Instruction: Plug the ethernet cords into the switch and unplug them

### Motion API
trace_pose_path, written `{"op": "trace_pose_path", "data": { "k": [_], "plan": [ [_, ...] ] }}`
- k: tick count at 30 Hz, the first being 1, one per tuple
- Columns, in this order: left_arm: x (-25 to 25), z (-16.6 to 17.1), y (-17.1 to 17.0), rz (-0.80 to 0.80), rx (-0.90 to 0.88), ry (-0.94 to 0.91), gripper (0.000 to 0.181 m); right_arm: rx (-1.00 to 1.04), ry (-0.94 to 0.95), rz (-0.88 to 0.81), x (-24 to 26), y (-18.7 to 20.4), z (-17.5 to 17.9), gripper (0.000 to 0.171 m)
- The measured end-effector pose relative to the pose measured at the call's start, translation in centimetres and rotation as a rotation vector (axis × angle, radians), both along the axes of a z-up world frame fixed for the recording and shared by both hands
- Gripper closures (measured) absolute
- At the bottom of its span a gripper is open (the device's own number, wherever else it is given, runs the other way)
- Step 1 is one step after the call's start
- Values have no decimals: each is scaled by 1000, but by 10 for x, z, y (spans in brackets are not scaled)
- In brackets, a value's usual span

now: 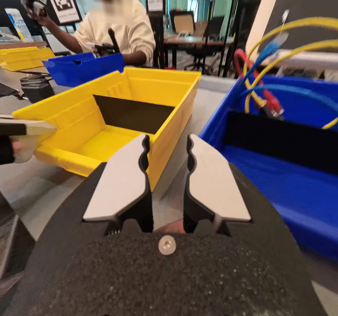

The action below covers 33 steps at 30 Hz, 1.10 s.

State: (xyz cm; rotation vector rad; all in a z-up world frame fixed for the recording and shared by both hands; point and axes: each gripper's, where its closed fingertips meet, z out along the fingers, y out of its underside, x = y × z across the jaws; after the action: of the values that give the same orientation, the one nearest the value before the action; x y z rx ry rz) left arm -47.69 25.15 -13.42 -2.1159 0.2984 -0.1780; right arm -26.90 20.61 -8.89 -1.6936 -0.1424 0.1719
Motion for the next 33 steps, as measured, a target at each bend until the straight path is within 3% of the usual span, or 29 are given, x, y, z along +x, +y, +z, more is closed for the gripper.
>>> {"op": "trace_pose_path", "data": {
  "k": [8,11,12,14,17,21,24,27,30,33],
  "plan": [
    [1,0,-57,37,10,30,177,-236,55,29,-29,-9,-30,131],
    [1,0,-63,41,9,16,177,-273,33,-8,-22,-12,-32,149],
    [2,2,-65,43,29,27,177,-293,41,-35,-15,-13,-32,164],
    [7,12,-70,46,98,71,178,-305,-24,-58,-7,-14,-31,165],
    [16,39,-79,78,214,82,178,-206,-32,-80,2,-20,-7,165],
    [38,106,-82,97,435,23,178,34,-45,-111,23,-32,65,165],
    [83,159,-75,21,565,-14,178,175,-59,-179,66,-41,121,165],
    [162,192,-60,-131,603,-26,177,230,-61,-293,141,-51,157,166],
    [266,201,-37,-287,535,-74,178,197,-27,-433,235,-60,165,166],
    [383,192,-27,-419,457,-74,178,85,-2,-593,343,-67,147,165]
  ]
}}
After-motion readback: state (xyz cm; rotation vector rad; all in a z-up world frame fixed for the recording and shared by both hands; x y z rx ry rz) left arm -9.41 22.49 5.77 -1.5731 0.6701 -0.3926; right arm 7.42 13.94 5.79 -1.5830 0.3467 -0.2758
